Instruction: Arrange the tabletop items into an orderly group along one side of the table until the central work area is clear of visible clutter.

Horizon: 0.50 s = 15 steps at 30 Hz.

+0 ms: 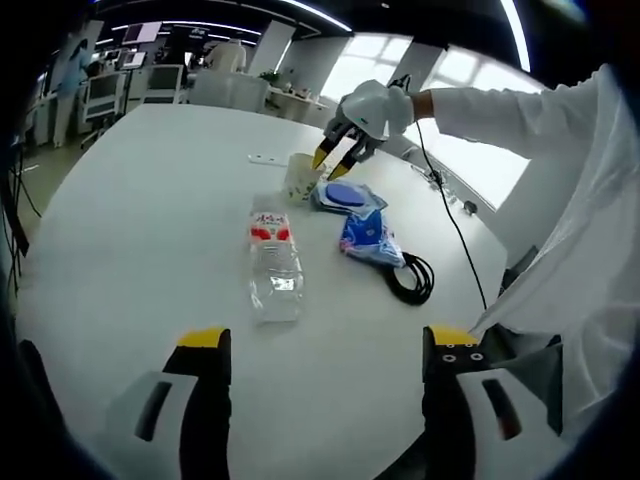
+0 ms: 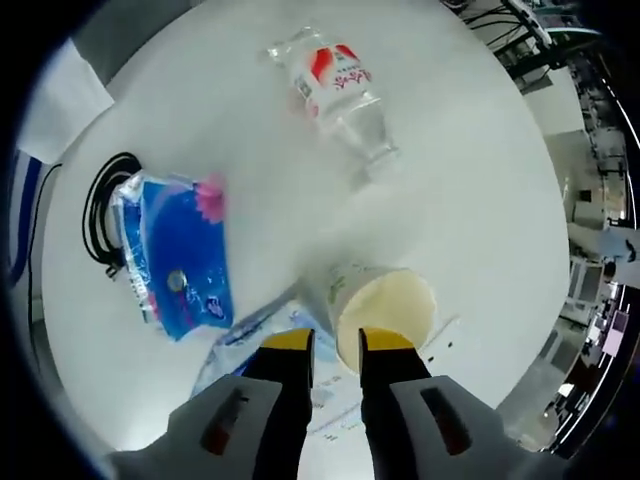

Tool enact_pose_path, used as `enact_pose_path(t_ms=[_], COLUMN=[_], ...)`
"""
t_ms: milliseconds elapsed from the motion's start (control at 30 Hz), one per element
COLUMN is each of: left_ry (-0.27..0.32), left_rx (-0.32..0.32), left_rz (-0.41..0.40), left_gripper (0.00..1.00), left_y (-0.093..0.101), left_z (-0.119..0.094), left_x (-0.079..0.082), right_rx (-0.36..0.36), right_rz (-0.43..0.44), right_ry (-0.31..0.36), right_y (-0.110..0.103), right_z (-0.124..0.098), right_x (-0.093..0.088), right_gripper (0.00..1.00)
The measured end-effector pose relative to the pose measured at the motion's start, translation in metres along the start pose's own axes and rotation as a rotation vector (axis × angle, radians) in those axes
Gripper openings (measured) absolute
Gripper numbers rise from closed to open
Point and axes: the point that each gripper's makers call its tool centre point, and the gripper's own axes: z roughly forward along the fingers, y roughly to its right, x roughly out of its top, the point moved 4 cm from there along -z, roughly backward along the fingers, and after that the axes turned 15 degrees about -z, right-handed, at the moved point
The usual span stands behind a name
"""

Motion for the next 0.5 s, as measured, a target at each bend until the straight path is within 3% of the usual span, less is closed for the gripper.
enact_pose_path(t_ms=[500], left_ry=[0.0], left_rx=[0.001], left_rz=[0.015], left_gripper=[0.8], left_y=[0.006], left_z=[0.0], left_x=[0.001], right_rx=[-0.103], right_rz=[0.104], right_ry=[0.07], right_y=[0.001], right_z=[-0.021], right_x=[0.005], right_gripper=[0.29])
